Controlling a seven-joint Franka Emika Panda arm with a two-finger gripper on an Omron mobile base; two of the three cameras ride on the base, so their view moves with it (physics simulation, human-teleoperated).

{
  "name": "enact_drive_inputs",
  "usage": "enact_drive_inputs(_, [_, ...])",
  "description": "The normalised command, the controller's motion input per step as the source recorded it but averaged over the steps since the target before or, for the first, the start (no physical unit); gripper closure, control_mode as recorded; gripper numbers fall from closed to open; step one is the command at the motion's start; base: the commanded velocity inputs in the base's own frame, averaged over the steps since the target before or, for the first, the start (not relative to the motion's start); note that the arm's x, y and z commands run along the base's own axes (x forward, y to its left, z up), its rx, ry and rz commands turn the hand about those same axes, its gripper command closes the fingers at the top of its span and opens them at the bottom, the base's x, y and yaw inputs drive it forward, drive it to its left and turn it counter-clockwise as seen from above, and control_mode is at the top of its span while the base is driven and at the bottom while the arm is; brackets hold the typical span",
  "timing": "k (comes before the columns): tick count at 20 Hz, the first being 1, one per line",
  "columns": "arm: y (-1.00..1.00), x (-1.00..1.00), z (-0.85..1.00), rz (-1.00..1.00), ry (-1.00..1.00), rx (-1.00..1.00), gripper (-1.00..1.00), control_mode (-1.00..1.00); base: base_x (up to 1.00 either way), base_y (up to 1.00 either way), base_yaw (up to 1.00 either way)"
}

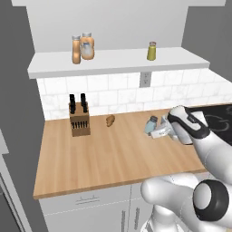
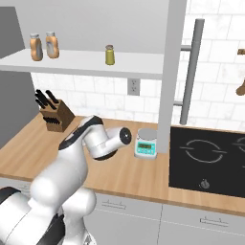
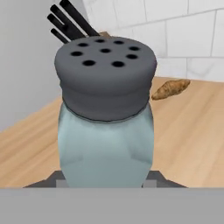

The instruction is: Put the shaker and condiment bottle from the counter next to their counterparts in the cabinet.

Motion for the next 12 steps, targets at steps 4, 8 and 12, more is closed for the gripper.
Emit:
enact_drive_inputs(4, [0.00, 0.01, 0.44, -0.14, -0.09, 0.00, 1.00, -1.00, 0.00, 0.00, 0.00])
enact_drive_inputs(8, [0.00, 0.09, 0.63, -0.16, -0.05, 0.00, 1.00, -1.00, 0.00, 0.00, 0.00])
enact_drive_inputs(12, [0.00, 0.49, 0.68, -0.18, 0.00, 0.01, 1.00, -1.00, 0.00, 0.00, 0.00])
